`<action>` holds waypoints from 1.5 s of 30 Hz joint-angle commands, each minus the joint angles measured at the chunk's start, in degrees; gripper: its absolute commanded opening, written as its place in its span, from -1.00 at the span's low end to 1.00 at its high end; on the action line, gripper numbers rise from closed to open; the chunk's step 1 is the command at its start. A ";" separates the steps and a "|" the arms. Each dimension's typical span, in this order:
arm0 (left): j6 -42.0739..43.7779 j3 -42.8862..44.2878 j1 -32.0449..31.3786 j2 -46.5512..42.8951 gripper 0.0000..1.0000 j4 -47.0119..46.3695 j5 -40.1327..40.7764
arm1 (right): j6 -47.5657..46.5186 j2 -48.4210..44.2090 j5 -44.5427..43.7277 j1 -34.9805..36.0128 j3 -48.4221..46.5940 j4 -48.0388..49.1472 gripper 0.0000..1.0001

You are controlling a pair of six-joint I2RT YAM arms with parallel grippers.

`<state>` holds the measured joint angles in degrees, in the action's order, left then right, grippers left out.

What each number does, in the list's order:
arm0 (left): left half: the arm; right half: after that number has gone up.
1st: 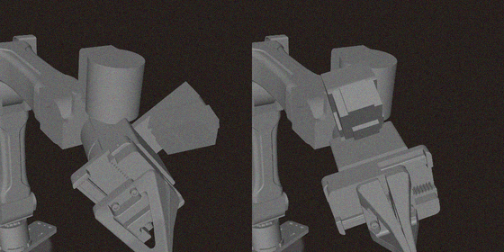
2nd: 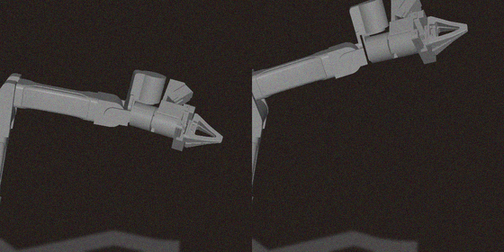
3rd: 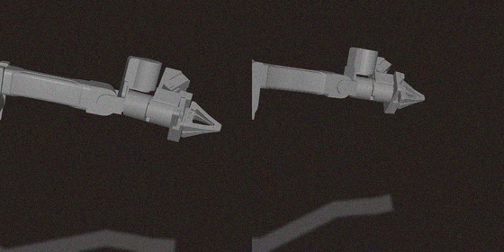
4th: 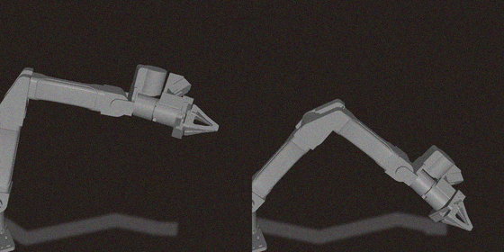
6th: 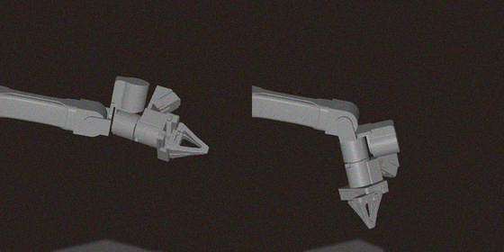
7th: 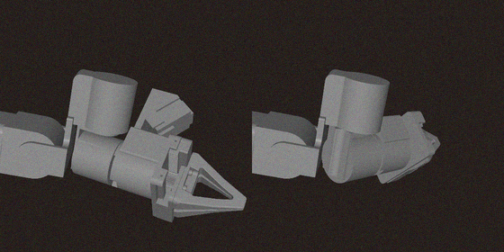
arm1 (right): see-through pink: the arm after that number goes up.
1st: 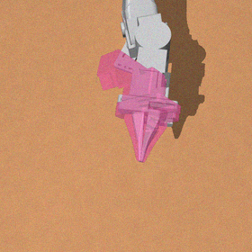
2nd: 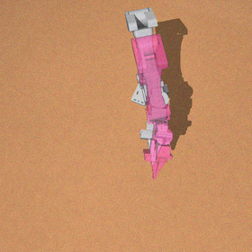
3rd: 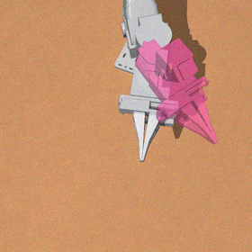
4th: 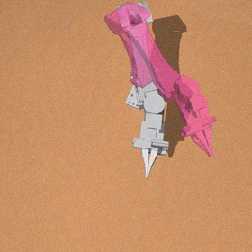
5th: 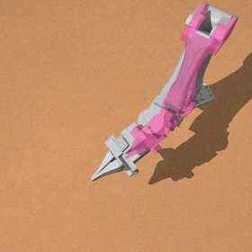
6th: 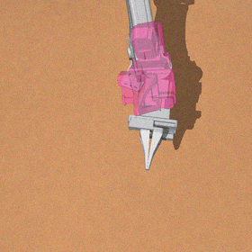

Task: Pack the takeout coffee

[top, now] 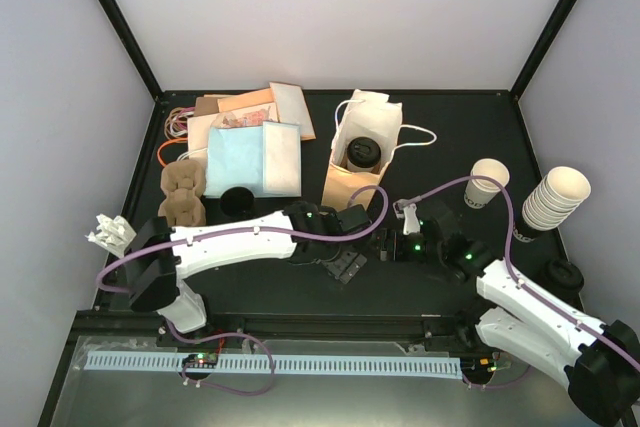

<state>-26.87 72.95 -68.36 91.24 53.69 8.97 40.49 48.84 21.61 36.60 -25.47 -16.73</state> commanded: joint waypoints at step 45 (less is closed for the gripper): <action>9.98 0.66 2.00 2.61 0.49 -1.29 -7.18 | 1.02 15.33 10.32 -1.73 1.75 14.17 0.24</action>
<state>-19.22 74.52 -66.43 94.30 53.52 4.86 41.04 63.35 29.82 35.20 -24.62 -6.35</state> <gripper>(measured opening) 0.755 0.625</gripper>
